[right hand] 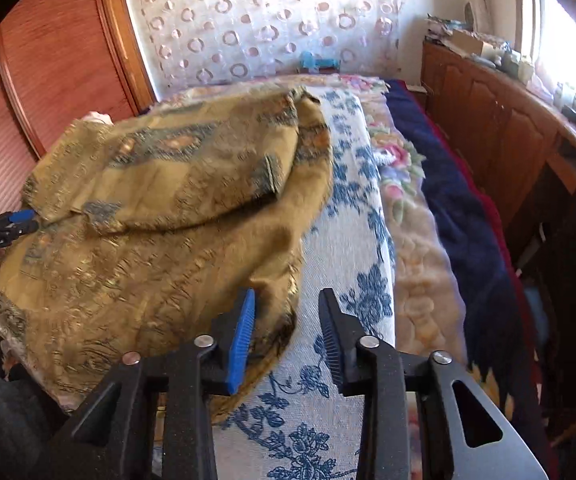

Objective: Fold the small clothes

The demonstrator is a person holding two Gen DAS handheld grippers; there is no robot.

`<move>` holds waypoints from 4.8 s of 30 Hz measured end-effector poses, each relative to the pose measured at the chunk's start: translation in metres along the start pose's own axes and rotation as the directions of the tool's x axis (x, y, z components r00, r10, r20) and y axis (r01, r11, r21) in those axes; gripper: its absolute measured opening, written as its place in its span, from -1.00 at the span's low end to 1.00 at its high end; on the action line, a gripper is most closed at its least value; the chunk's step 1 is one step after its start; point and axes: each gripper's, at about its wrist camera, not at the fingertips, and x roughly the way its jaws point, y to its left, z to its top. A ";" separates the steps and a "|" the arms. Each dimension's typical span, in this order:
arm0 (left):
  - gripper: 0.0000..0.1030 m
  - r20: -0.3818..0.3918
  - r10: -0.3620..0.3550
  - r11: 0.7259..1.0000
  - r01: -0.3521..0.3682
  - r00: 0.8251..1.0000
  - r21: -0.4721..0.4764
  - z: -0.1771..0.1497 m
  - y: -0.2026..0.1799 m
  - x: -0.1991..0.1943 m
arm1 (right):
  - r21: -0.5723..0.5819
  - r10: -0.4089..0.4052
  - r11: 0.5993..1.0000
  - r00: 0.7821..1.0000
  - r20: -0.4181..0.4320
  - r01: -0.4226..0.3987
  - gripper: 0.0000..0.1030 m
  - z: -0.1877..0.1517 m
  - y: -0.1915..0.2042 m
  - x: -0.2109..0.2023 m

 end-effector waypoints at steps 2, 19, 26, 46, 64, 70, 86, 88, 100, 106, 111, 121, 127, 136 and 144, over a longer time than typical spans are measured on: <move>0.57 0.000 -0.003 1.000 0.003 1.000 0.005 0.000 -0.003 -0.001 | -0.007 0.005 1.000 1.000 -0.010 -0.005 -0.49 -0.003 0.000 0.008; 0.78 -0.010 -0.023 1.000 0.023 1.000 0.020 0.001 -0.003 0.002 | -0.040 -0.096 0.994 0.995 0.024 0.097 -0.87 -0.024 -0.012 -0.062; 0.78 -0.010 -0.023 1.000 0.024 1.000 0.021 0.000 -0.004 0.002 | -0.061 -0.065 0.996 0.992 0.113 0.072 -0.01 -0.001 0.021 -0.032; 0.77 -0.006 -0.023 1.000 0.023 1.000 0.016 0.000 -0.003 0.001 | -0.050 -0.073 0.996 0.997 0.011 0.074 0.10 0.052 0.042 0.082; -0.11 0.205 0.139 0.976 -0.100 0.969 -0.192 0.011 0.058 -0.057 | -0.064 -0.085 0.994 0.996 0.016 0.086 0.13 0.053 0.046 0.082; -0.32 0.125 0.141 0.980 -0.121 0.982 -0.156 0.021 0.063 -0.031 | -0.065 -0.085 0.994 0.996 0.017 0.086 0.13 0.053 0.046 0.082; -0.93 0.139 0.138 0.980 -0.115 0.981 -0.162 0.022 0.063 -0.036 | -0.064 -0.091 0.994 0.996 0.023 0.092 -0.09 0.054 0.048 0.083; -0.93 0.174 0.132 0.981 -0.104 0.976 -0.163 0.023 0.058 -0.048 | -0.092 -0.078 0.992 0.997 0.025 0.080 -0.66 0.054 0.052 0.082; -0.94 0.316 0.033 0.984 0.025 0.948 -0.178 0.014 0.045 -0.117 | -0.147 0.025 0.989 0.990 0.139 -0.004 -0.94 0.064 0.060 0.019; -0.94 0.333 0.015 0.977 0.057 0.943 -0.205 -0.001 0.051 -0.137 | -0.142 0.053 0.990 0.980 0.191 -0.025 -0.94 0.060 0.050 -0.020; -0.94 0.309 0.006 0.970 0.070 0.951 -0.232 -0.037 0.047 -0.150 | -0.155 0.049 0.988 0.981 0.190 -0.020 -0.94 0.037 0.041 -0.041; -0.94 0.149 0.030 0.961 0.013 0.988 -0.276 -0.097 0.039 -0.114 | -0.100 0.031 0.995 0.996 0.078 -0.023 -0.94 -0.016 0.028 -0.021; -0.94 0.091 0.041 0.965 -0.016 0.995 -0.261 -0.099 0.035 -0.097 | -0.097 -0.010 0.995 0.999 0.042 0.014 -0.94 -0.011 0.033 -0.007; -0.18 0.130 0.073 0.971 -0.041 0.989 -0.236 -0.098 0.031 -0.107 | -0.097 -0.060 0.993 0.989 0.134 0.073 -0.27 0.001 0.058 -0.037; 0.54 0.144 0.098 0.966 -0.059 0.985 -0.252 -0.092 0.036 -0.107 | -0.150 0.007 0.989 0.984 0.180 0.020 0.08 -0.008 0.096 -0.033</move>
